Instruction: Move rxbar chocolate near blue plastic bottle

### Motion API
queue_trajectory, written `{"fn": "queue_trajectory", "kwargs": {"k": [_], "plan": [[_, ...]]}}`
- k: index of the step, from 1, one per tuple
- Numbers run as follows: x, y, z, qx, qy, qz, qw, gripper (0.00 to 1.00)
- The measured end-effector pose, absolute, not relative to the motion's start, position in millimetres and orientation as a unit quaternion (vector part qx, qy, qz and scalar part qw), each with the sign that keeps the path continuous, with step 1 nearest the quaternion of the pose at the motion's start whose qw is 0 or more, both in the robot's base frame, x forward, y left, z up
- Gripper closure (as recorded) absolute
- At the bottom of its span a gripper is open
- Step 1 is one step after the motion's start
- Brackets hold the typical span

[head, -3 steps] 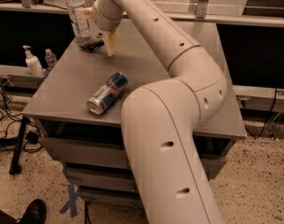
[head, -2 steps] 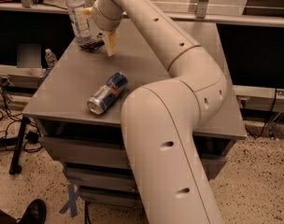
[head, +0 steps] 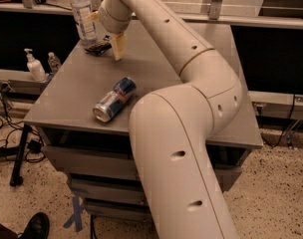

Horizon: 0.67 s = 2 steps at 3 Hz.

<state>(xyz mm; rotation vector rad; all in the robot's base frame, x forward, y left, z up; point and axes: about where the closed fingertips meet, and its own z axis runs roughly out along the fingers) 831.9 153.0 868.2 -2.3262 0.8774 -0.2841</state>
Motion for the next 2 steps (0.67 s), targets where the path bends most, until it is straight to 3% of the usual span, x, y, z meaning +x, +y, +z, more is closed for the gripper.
{"fn": "queue_trajectory", "kwargs": {"k": [1, 2], "plan": [[831.8, 152.9, 868.6, -0.883, 0.333, -0.108, 0.314, 0.38], [824.8, 111.7, 898.7, -0.862, 0.363, -0.104, 0.34, 0.29]]}}
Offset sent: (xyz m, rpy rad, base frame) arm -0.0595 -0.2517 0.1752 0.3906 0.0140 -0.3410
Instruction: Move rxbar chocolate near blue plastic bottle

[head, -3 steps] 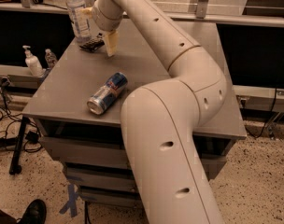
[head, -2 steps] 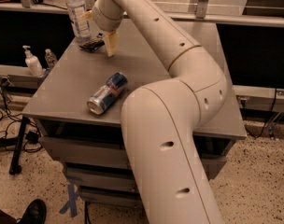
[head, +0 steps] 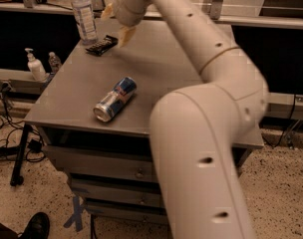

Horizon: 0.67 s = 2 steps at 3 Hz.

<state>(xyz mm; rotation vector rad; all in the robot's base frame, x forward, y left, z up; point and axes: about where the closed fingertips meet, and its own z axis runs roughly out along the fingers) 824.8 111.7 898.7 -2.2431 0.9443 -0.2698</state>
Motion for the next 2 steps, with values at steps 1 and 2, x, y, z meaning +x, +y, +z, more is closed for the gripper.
{"fn": "queue_trajectory", "kwargs": {"k": [1, 2], "plan": [[803.5, 6.9, 973.6, -0.806, 0.429, -0.112, 0.391, 0.18], [782.8, -77.4, 1025.4, -0.754, 0.48, -0.121, 0.432, 0.17]]}}
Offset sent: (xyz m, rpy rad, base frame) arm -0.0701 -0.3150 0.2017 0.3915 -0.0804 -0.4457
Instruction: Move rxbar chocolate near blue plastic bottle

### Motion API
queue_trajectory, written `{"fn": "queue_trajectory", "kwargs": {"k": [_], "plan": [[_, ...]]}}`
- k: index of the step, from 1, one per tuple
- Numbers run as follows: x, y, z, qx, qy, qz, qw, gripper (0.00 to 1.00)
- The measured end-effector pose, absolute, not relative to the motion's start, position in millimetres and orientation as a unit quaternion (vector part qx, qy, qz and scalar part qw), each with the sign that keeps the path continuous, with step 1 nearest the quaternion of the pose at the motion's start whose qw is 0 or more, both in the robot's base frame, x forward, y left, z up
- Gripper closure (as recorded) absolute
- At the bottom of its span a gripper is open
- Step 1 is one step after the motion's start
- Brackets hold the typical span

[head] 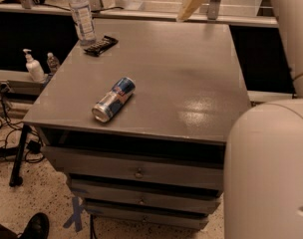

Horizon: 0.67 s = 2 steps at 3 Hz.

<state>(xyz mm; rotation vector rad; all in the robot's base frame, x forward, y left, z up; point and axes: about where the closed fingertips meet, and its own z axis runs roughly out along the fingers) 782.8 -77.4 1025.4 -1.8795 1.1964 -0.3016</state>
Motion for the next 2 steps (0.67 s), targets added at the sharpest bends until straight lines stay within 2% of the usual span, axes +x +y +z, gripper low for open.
{"fn": "queue_trajectory", "kwargs": {"k": [1, 2], "plan": [[760.3, -141.5, 1068.1, -0.699, 0.512, -0.113, 0.487, 0.01], [756.0, -153.8, 1073.9, -0.69, 0.516, -0.114, 0.494, 0.0]]}}
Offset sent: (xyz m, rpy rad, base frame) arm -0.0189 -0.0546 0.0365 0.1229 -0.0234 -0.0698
